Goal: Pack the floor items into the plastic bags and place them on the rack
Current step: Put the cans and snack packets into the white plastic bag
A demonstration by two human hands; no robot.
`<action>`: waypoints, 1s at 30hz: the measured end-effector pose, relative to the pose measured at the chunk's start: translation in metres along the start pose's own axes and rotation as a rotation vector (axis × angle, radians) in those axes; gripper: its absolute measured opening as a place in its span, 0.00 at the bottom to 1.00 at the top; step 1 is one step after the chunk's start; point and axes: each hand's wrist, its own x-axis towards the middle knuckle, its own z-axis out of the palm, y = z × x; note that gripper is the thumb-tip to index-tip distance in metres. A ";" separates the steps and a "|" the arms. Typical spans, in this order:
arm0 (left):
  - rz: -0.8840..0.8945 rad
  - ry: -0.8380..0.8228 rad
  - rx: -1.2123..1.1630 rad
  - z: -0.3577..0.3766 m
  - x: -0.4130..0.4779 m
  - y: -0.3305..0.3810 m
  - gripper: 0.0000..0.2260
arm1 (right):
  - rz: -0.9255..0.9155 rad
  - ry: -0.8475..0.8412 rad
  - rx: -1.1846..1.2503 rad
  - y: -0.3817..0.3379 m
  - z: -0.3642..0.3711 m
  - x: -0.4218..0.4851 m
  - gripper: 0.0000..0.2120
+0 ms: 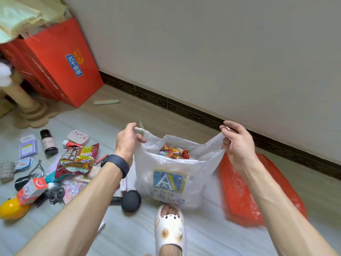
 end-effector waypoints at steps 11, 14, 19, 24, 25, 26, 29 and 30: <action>0.232 -0.246 -0.014 0.006 -0.040 0.048 0.22 | -0.474 -0.037 -0.333 -0.009 -0.005 -0.026 0.11; 0.216 -0.273 0.062 -0.006 -0.045 0.047 0.22 | -0.440 0.024 -0.372 -0.005 -0.014 -0.031 0.09; -0.075 -0.239 0.326 -0.019 -0.045 0.036 0.18 | -0.233 0.018 -0.825 -0.014 -0.016 -0.032 0.07; 0.174 -0.361 0.937 -0.020 -0.049 0.027 0.15 | -0.059 -0.142 -1.513 -0.007 -0.024 -0.041 0.18; 0.219 -0.385 1.167 -0.017 -0.052 0.022 0.14 | -0.003 -0.158 -1.592 0.000 -0.026 -0.045 0.21; 0.263 -0.372 1.390 -0.014 -0.056 0.017 0.14 | 0.047 -0.164 -1.646 0.007 -0.029 -0.047 0.23; 0.505 -0.215 1.813 -0.003 -0.070 -0.003 0.18 | 0.041 -0.099 -1.771 0.021 -0.033 -0.056 0.25; 0.696 -0.184 1.889 0.002 -0.072 -0.009 0.17 | -0.062 -0.060 -1.822 0.025 -0.034 -0.059 0.25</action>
